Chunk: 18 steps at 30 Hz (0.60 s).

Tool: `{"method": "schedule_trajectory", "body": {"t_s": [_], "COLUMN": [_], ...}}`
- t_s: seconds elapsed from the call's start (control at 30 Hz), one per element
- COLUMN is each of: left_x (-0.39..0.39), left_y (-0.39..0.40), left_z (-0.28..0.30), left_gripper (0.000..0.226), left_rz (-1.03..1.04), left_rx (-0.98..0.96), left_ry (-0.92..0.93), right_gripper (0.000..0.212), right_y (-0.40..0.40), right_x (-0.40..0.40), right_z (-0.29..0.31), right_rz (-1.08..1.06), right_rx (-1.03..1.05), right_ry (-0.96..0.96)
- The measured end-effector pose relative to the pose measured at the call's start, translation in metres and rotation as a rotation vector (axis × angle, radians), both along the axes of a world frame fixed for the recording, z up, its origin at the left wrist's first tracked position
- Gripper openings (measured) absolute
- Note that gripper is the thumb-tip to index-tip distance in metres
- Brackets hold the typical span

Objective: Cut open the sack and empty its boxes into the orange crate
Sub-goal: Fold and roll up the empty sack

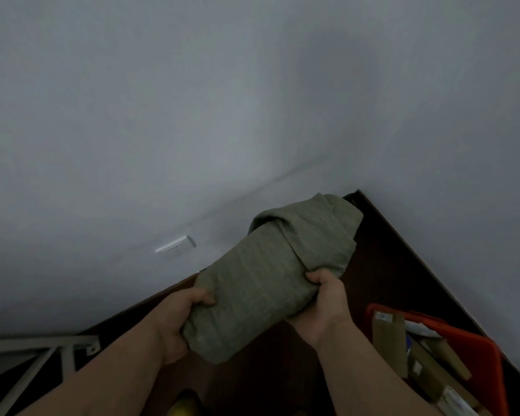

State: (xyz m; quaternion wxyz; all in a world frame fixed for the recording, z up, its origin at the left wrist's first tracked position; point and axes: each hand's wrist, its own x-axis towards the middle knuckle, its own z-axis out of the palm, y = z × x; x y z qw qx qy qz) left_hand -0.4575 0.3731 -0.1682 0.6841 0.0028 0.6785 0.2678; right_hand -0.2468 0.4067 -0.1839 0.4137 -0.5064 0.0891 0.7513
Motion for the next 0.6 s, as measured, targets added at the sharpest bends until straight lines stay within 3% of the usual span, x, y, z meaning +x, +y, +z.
{"method": "schedule_trajectory", "body": {"t_s": [0.37,0.6], "left_x": [-0.028,-0.056], "left_y": [0.029,0.079], "left_z": [-0.289,-0.432], "left_gripper": [0.047,0.046], "left_rz": [-0.005,-0.033], "left_rx": [0.107,0.165], "left_ry": [0.181,0.245], "right_gripper": [0.022,0.04], "right_y": [0.017,0.071], "right_x": [-0.025,-0.056], "right_z": [-0.265,-0.403], "right_rz": [0.164,0.315], "right_rx": [-0.152,-0.177], "right_ry": [-0.006,-0.181]}}
